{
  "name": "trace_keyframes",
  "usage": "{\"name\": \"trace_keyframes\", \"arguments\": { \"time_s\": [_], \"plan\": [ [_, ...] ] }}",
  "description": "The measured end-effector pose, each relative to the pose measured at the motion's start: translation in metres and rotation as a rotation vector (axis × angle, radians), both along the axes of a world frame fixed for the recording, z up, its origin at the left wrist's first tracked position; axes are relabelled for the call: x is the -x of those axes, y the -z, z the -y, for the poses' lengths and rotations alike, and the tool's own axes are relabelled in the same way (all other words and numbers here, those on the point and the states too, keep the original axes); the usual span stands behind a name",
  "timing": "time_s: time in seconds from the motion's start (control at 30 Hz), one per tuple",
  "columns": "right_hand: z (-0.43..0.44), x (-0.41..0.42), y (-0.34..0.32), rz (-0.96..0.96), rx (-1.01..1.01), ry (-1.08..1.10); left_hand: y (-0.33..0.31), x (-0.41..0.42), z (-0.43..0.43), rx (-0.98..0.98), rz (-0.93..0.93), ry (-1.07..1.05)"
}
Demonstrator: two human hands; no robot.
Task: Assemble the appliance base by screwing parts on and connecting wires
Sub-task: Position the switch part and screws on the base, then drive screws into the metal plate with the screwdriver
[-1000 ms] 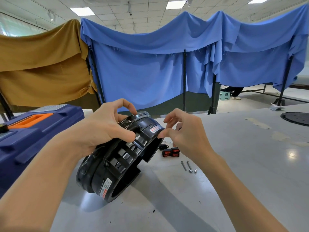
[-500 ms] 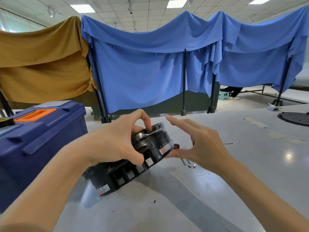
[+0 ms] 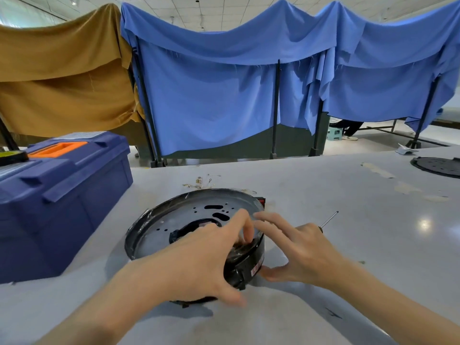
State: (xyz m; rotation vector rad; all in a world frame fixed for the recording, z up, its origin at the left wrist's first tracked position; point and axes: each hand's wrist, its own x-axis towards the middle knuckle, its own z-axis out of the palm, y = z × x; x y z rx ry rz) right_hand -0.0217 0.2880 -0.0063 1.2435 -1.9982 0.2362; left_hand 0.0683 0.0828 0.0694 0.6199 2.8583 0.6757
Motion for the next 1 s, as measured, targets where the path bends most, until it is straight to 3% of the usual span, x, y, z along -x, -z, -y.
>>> {"name": "trace_keyframes", "arguments": {
  "time_s": [0.13,0.47,1.0],
  "plan": [
    [0.0,-0.003,0.006,-0.048,0.029,-0.023,-0.001,0.004,0.006,-0.262,0.184,-0.006],
    [-0.001,-0.007,0.015,-0.123,-0.003,-0.066,0.025,0.027,0.004,-0.279,-0.086,-0.043],
    [-0.003,-0.009,-0.004,-0.124,-0.197,-0.076,0.032,0.029,-0.004,-0.351,0.085,-0.127]
  ]
}}
